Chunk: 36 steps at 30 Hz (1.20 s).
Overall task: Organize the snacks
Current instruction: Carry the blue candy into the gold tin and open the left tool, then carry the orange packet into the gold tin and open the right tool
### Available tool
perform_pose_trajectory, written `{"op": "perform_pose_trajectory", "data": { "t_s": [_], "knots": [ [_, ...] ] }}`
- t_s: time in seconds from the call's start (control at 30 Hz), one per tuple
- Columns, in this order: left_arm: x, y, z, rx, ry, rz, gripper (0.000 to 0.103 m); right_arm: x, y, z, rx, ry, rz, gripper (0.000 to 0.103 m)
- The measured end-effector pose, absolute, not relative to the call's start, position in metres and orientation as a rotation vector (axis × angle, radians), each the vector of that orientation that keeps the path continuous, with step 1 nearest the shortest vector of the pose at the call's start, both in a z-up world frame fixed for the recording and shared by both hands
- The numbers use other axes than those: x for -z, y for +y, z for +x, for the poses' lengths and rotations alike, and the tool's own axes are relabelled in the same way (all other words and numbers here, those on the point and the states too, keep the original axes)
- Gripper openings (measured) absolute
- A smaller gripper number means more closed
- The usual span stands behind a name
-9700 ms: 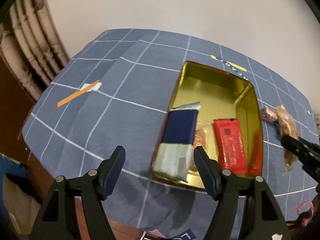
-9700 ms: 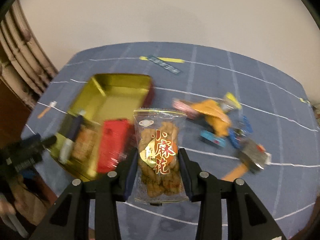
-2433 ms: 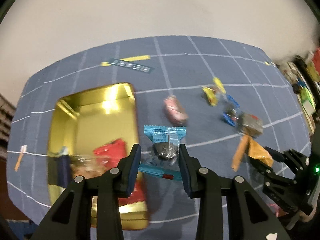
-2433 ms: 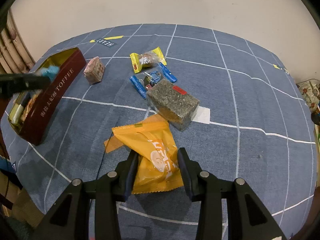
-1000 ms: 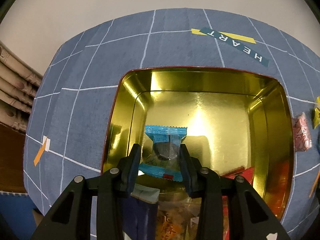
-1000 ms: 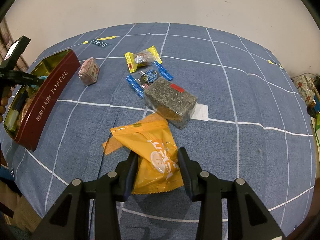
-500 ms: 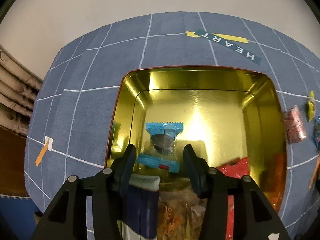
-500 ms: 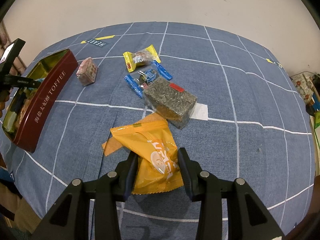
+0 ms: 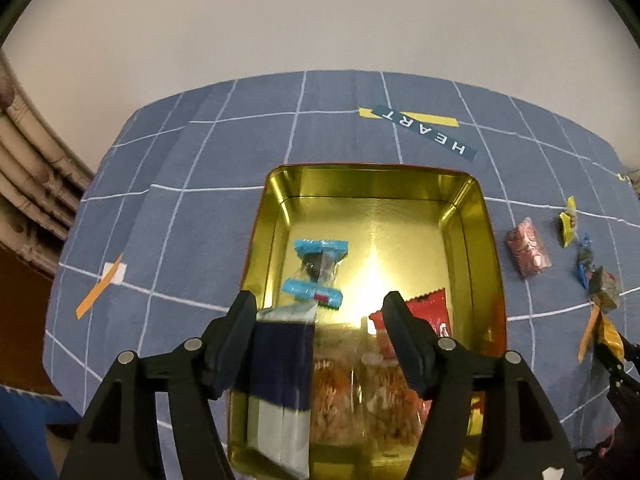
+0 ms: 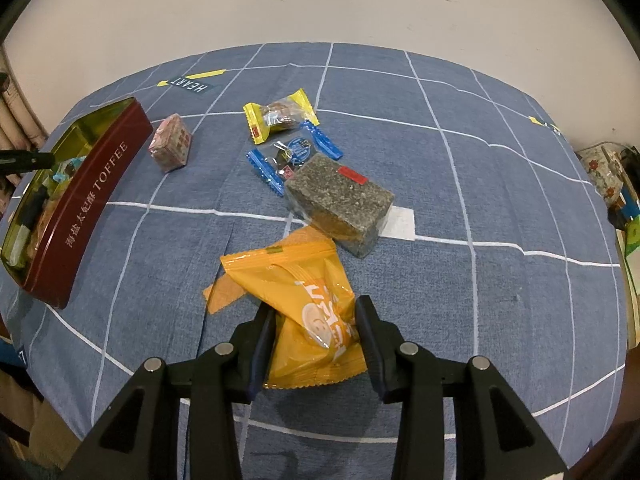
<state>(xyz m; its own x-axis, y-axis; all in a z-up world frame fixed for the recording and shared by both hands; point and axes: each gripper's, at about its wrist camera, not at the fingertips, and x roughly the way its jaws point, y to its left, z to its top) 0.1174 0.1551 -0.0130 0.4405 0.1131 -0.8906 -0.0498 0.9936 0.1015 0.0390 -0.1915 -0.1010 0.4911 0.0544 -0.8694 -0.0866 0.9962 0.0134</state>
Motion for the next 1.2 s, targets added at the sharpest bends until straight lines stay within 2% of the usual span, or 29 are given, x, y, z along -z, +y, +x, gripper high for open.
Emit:
{"op": "perform_pose_trajectory", "data": {
  "t_s": [0.1, 0.57, 1.2],
  "knots": [
    [0.007, 0.157, 0.107, -0.116, 1.085, 0.063, 0.069, 0.101, -0.192, 0.039, -0.080, 1.054, -0.029, 0.040],
    [0.002, 0.201, 0.059, -0.242, 1.022, -0.007, 0.071, 0.086, -0.173, 0.031, -0.089, 1.056, -0.033, 0.039],
    [0.007, 0.251, 0.017, -0.366, 1.006, -0.110, 0.072, 0.030, -0.032, 0.073, -0.351, 0.936, -0.174, 0.039]
  ]
}}
